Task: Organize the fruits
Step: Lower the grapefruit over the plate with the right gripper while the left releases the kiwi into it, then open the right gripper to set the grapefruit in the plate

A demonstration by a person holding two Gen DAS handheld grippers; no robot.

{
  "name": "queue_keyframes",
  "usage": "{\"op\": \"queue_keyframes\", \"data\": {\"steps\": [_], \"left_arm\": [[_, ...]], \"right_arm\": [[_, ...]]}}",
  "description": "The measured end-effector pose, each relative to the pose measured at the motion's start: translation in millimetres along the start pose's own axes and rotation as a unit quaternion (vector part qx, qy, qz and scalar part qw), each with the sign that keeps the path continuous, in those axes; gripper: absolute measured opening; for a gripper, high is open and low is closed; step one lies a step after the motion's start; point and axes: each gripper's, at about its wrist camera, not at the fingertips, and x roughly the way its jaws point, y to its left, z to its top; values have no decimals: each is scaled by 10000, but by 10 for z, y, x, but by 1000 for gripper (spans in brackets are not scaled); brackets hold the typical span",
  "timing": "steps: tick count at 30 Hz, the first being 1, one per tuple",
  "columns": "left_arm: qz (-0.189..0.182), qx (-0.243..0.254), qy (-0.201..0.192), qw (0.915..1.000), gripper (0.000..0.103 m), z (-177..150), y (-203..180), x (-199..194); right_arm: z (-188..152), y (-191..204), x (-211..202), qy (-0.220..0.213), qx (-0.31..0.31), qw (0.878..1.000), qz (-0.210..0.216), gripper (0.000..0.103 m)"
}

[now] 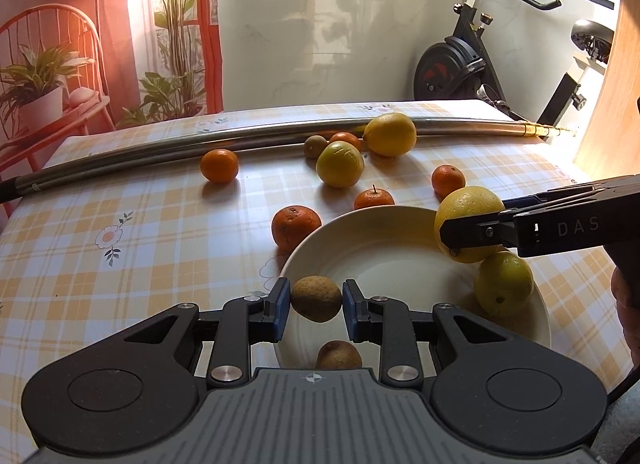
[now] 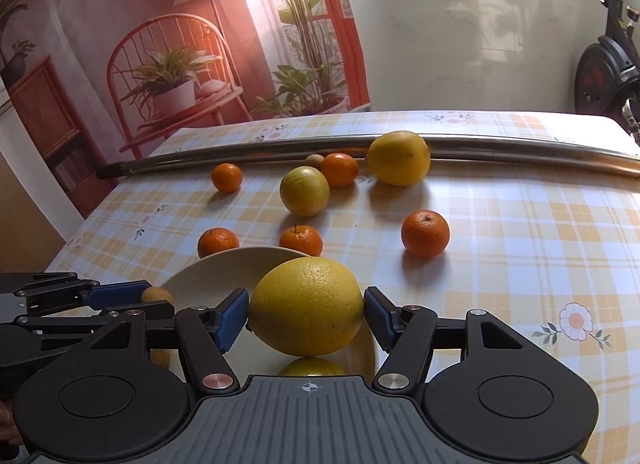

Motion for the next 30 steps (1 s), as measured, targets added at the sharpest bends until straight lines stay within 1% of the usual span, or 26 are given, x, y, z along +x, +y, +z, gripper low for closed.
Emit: {"op": "queue_keyframes", "data": {"steps": [3,5,7,11,20,21,24,26,28,30], "left_arm": [[20,20,34,10000,30,-6,-6,19],[30,25,53,10000,30,-11,-5,23],[42,20,67,10000,30,-15,-6,28],[45,-3,76,10000,30,-9,-3,35],[47,7,92,9999,30,-15,-3,38],[39,6,96,9999,31,-15,-4,40],[-87,-44,74,9999,43,-15,-7,29],[-109,-36,33,9999,47,-17,-22,15],[-100,-36,11,9999,57,-16,-31,7],[-93,-64,-7,9999,59,-15,-34,-1]], "right_arm": [[-8,-20,10,27,27,10000,-16,59],[-8,-28,-4,-9,32,10000,-24,49],[0,-17,-18,-59,1,10000,32,47],[6,20,-25,-41,-115,9999,-15,47],[-8,-5,-40,-44,10,10000,0,48],[-11,-14,-43,-50,22,10000,-9,48],[-23,-15,-65,-86,12,9999,-56,48],[-32,-19,-87,-116,6,9999,-75,48],[-33,-12,-103,-135,-23,9998,-121,48],[-31,-2,-128,-187,-44,9997,-147,48]]}}
